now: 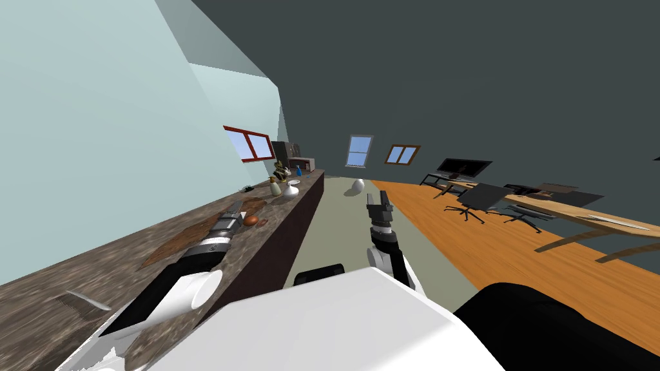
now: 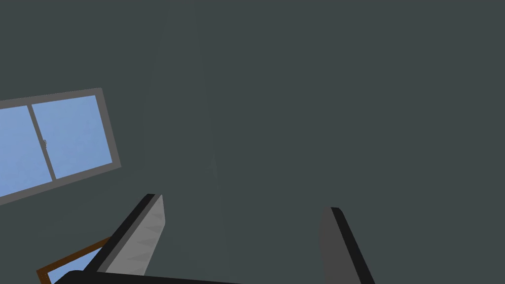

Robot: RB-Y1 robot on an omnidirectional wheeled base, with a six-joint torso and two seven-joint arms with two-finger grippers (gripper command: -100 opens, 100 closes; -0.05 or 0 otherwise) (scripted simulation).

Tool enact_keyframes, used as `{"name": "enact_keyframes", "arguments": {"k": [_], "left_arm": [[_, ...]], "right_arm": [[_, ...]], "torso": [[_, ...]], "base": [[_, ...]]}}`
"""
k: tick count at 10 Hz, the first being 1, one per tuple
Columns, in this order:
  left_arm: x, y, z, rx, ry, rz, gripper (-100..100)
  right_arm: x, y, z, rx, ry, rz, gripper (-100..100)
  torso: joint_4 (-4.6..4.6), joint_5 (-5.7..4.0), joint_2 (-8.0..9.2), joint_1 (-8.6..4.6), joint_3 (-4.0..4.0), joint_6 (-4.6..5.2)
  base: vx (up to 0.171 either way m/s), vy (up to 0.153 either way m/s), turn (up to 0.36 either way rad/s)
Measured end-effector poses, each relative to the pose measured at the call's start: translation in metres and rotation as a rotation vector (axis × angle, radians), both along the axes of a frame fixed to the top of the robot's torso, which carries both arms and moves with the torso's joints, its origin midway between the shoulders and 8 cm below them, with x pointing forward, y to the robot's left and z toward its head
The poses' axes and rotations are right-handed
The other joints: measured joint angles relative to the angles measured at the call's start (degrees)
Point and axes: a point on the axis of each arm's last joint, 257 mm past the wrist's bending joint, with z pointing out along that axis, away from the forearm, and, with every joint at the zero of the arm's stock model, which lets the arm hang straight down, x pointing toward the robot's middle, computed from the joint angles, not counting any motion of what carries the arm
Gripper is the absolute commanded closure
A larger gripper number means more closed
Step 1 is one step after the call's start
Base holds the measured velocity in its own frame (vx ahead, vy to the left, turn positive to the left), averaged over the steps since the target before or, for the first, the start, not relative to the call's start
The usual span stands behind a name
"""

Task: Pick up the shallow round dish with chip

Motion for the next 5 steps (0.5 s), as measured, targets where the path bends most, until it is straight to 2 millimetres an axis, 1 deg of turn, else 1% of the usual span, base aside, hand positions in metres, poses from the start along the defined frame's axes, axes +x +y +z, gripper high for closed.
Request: {"name": "enact_keyframes", "arguments": {"k": [2, 3, 5], "left_arm": [[0.003, 0.005, -0.007, 0.004, 0.04, 0.009, -100], [0.005, 0.011, -0.009, 0.011, 0.062, 0.015, -100], [0.008, 0.023, -0.021, 0.02, 0.122, 0.029, -100]], "right_arm": [[0.0, 0.0, 0.0, 0.0, 0.0, 0.0, 0], [0.0, 0.0, 0.0, 0.0, 0.0, 0.0, 0], [0.0, 0.0, 0.0, 0.0, 0.0, 0.0, 0]], "torso": [[0.0, 0.0, -0.01, 0.02, 0.0, 0.0], [0.0, 0.0, 0.0, 0.0, 0.0, 0.0], [0.0, 0.0, -0.02, -0.02, -0.01, 0.0]], "base": [[-0.01, -0.014, -0.008], [-0.013, -0.019, -0.011], [-0.003, -0.023, -0.012]]}}
